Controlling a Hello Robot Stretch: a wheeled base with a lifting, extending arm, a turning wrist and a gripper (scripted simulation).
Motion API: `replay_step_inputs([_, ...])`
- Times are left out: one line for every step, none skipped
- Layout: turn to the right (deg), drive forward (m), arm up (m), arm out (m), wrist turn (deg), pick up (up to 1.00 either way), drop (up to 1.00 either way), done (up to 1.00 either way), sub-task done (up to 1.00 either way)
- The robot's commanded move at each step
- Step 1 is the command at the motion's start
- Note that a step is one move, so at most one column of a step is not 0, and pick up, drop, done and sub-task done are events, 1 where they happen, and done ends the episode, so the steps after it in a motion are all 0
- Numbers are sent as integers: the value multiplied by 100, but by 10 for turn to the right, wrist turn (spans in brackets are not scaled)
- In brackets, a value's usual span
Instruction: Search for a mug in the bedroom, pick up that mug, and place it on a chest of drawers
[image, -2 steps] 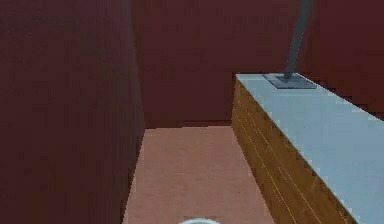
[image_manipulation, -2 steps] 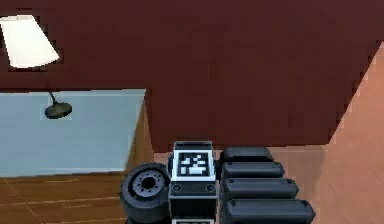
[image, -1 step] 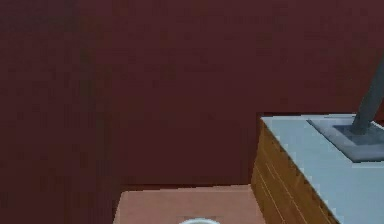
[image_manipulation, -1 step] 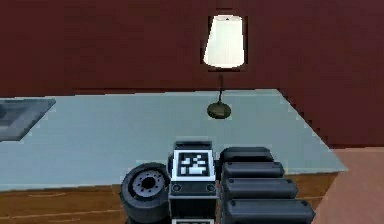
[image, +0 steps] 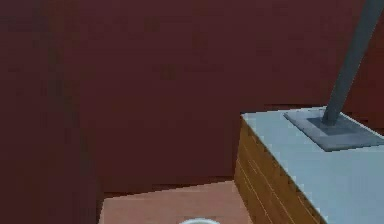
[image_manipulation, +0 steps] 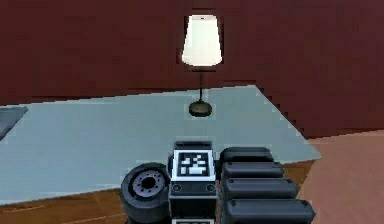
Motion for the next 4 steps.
replay_step_inputs([0, 15, 0, 0, 0, 0, 0, 0, 0])
replay_step_inputs([450, 0, 0, 0, 0, 0, 0, 0, 0])
replay_step_inputs([450, 0, 0, 0, 0, 0, 0, 0, 0])
replay_step_inputs([450, 0, 0, 0, 0, 0, 0, 0, 0])
